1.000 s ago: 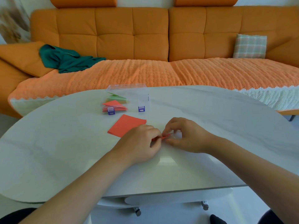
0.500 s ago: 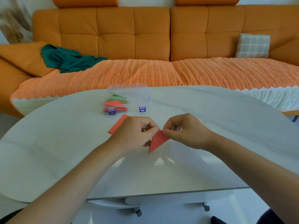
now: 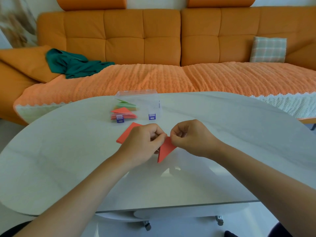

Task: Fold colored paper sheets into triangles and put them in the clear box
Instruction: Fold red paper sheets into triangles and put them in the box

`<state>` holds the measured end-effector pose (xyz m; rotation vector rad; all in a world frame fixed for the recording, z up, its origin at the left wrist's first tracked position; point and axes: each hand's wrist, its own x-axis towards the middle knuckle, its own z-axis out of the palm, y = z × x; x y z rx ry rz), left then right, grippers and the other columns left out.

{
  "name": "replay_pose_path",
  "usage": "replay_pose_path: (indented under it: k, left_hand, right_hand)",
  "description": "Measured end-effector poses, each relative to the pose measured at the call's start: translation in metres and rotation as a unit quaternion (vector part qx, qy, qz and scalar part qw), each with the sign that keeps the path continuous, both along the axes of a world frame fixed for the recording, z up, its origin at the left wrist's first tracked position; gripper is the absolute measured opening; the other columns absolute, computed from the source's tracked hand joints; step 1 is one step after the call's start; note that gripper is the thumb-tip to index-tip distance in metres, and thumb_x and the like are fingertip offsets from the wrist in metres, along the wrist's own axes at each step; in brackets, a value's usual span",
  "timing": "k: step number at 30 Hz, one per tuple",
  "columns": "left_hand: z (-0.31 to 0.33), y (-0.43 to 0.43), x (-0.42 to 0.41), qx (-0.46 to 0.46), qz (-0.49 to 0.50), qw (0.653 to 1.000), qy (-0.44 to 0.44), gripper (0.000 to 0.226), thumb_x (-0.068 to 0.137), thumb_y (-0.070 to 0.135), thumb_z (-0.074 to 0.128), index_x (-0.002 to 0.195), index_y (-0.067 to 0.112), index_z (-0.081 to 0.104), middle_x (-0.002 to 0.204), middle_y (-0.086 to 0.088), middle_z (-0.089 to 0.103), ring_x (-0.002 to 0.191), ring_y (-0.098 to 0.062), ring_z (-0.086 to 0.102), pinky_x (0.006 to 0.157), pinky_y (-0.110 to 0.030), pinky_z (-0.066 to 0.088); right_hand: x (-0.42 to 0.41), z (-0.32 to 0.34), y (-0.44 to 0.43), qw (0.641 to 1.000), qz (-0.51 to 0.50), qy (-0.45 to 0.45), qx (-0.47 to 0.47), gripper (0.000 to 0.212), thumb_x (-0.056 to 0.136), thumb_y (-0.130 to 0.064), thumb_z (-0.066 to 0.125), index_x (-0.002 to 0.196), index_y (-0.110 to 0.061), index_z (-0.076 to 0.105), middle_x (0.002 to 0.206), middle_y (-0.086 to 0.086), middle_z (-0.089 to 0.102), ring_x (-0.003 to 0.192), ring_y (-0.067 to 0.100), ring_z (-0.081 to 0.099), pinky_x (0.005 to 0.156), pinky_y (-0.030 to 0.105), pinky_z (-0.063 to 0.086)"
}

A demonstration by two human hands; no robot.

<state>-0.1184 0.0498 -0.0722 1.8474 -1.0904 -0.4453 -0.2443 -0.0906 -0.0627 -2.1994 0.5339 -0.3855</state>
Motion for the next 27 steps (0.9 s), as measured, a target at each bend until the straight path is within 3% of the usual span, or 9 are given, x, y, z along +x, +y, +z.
replay_pose_path:
  k: [6,11,14,16,22,27]
  left_hand:
    - [0.002,0.002,0.014,0.005,0.045,0.999,0.016,0.016,0.098,0.018,0.061,0.085,0.016,0.07,0.07,0.005,0.074,0.062,-0.008,0.071,0.051,-0.012,0.047]
    - [-0.001,0.003,0.016,-0.005,0.074,0.997,0.033,0.017,0.099,0.018,0.059,0.087,0.014,0.069,0.075,0.002,0.074,0.063,-0.009,0.071,0.054,-0.018,0.052]
    - [-0.004,0.002,0.01,-0.011,0.065,0.996,0.057,0.018,0.099,0.019,0.059,0.086,0.012,0.069,0.08,0.0,0.076,0.068,-0.016,0.074,0.06,-0.025,0.058]
    - [-0.005,0.0,0.003,-0.021,0.054,0.996,0.074,0.018,0.099,0.017,0.059,0.085,0.009,0.068,0.078,-0.004,0.076,0.07,-0.02,0.074,0.061,-0.028,0.06]
    - [-0.01,-0.001,0.001,-0.027,0.036,0.999,0.018,0.016,0.094,0.016,0.063,0.081,0.02,0.072,0.076,0.004,0.074,0.074,-0.017,0.072,0.072,-0.043,0.062]
    - [-0.007,-0.001,-0.001,-0.004,-0.01,0.998,-0.054,0.012,0.089,0.019,0.068,0.083,0.024,0.078,0.078,0.015,0.074,0.076,-0.002,0.069,0.07,-0.02,0.054]
  right_hand:
    - [-0.004,-0.001,-0.017,0.999,-0.035,0.014,0.006,0.015,0.085,-0.015,0.064,0.071,-0.015,0.07,0.06,-0.009,0.06,0.051,0.003,0.048,0.049,0.016,0.042]
    - [-0.008,-0.009,-0.026,0.997,-0.071,0.023,0.01,0.017,0.086,-0.018,0.062,0.069,-0.015,0.066,0.059,-0.006,0.056,0.05,0.006,0.046,0.049,0.021,0.042]
    - [-0.008,-0.006,-0.024,0.997,-0.051,-0.02,0.05,0.014,0.091,-0.022,0.062,0.08,-0.016,0.07,0.073,0.002,0.066,0.062,0.009,0.055,0.061,0.026,0.049]
    - [-0.007,-0.004,-0.018,0.997,-0.016,-0.023,0.068,0.013,0.092,-0.026,0.064,0.085,-0.02,0.073,0.081,-0.003,0.071,0.07,0.008,0.062,0.068,0.023,0.052]
    - [-0.004,-0.007,-0.016,0.999,0.009,0.024,0.035,0.015,0.09,-0.023,0.072,0.075,-0.021,0.074,0.071,-0.009,0.071,0.066,0.004,0.062,0.073,0.031,0.054]
    - [-0.002,-0.006,-0.01,0.999,0.045,0.022,-0.015,0.01,0.087,-0.026,0.074,0.077,-0.026,0.077,0.074,-0.01,0.072,0.071,0.015,0.066,0.075,0.037,0.056]
